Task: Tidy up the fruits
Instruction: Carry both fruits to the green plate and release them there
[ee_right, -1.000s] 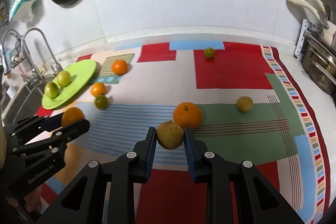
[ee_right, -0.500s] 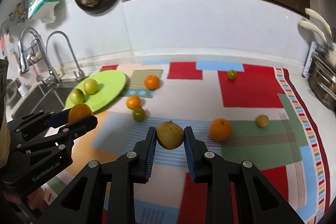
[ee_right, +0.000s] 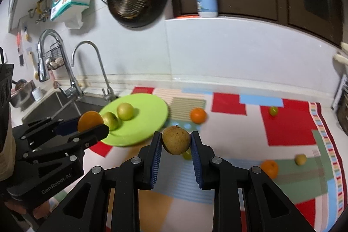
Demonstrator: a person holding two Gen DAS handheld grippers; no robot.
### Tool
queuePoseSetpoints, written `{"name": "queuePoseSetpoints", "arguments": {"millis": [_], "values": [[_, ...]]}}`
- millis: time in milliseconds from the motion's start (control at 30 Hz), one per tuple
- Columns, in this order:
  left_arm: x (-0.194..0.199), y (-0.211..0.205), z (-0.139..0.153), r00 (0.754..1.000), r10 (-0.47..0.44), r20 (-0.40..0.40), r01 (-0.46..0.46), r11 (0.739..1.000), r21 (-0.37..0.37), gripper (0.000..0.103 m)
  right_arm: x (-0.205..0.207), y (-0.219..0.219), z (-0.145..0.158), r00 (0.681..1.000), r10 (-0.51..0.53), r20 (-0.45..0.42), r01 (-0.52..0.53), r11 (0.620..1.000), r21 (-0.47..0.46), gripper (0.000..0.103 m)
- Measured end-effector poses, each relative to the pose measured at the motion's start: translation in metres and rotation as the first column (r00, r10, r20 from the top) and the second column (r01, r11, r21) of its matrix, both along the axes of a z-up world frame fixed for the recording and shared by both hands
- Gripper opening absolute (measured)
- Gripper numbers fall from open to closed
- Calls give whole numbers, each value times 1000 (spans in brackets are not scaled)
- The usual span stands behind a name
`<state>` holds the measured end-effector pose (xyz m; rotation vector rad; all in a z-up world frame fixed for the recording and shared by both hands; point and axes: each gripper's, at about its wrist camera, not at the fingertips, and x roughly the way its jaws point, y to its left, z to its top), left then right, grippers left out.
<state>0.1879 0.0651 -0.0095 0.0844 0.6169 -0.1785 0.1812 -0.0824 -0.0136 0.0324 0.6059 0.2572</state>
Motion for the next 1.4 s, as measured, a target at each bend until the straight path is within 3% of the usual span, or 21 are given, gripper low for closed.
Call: {"name": "queuePoseSetpoints", "arguments": {"millis": [567,967,1300,1400], "values": [[54,78,-12,998,55,-11,-55,998,20,33,61,86,-4,997,76,-5,-76,997,9,28],[113,110,-44,995,66,-78,-65,998,16,33,119,121,-38,992,87,-88,-88,996,-2,28],[143,113,-72,990,45,-134,-44,999,9,33,149,130,-69,983,82,-163,-85,996,-12,28],[143,111,-71,991,44,-125,-44,999,10,45,150,127,-71,984,71,-164,-73,997,-7,28]]}}
